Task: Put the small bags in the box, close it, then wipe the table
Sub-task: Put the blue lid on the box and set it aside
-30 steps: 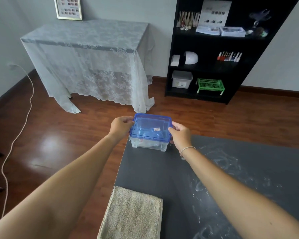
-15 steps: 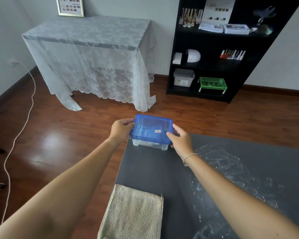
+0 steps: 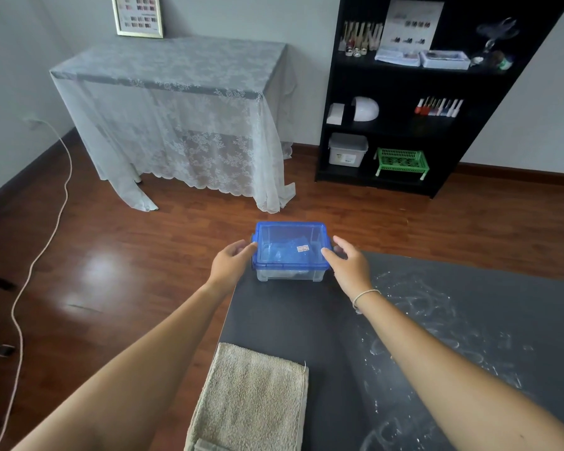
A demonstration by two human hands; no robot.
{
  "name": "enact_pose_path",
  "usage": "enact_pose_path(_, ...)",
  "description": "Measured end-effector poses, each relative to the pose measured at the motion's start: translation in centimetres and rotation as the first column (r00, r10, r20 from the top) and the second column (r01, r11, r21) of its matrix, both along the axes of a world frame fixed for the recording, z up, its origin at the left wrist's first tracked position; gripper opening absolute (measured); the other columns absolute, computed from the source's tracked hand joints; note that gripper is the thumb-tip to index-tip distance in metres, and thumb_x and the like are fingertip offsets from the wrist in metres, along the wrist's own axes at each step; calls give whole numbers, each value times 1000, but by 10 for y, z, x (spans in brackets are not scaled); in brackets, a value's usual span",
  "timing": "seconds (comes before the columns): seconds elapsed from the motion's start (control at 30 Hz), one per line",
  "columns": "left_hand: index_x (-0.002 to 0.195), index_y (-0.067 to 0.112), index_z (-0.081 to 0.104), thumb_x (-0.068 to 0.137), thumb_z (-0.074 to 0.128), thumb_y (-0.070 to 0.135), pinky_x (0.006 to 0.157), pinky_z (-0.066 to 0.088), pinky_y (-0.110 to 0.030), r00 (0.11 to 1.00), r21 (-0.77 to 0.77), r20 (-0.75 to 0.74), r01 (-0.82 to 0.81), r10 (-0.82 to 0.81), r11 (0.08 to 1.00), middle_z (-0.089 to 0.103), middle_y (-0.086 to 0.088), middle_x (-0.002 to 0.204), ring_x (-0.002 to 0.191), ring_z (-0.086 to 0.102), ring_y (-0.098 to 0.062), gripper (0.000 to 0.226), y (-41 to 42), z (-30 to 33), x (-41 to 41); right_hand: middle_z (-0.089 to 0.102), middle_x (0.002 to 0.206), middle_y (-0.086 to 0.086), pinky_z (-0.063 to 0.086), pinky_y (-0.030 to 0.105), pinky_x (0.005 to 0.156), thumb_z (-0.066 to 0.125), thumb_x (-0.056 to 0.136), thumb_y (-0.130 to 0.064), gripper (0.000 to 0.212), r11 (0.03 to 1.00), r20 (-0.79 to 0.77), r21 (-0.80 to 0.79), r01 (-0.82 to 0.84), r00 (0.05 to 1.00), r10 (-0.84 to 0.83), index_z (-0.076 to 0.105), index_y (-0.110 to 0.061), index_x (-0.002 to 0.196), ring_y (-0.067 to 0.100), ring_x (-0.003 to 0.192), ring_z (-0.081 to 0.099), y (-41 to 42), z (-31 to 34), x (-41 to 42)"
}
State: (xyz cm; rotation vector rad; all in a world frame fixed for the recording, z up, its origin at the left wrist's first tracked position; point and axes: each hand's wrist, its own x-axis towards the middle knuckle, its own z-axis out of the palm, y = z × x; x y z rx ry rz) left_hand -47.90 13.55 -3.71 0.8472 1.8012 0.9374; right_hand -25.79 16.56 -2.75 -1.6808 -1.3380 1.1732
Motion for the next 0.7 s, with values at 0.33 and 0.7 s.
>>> enact_pose_path(0.33, 133, 15, 49, 77, 66, 49, 97, 49, -34, 964, -29, 260, -41, 48, 999, 61, 1, 112, 104, 58, -15, 68, -24, -16, 17, 54, 110, -1, 53, 29, 68, 60, 85, -43, 68, 982, -108, -187, 41, 992, -62, 35, -14, 140, 6, 78, 55, -15, -15, 5)
enact_pose_path(0.7, 56, 52, 67, 77, 66, 47, 94, 49, -33, 946, 18, 318, -65, 56, 998, 59, 9, 85, 90, 55, -10, 22, -35, -20, 43, 62, 103, 19, 48, 26, 59, 58, 85, -46, 18, 961, -188, -270, 57, 976, -111, 63, -29, 83, 14, 72, 48, -20, -14, 10)
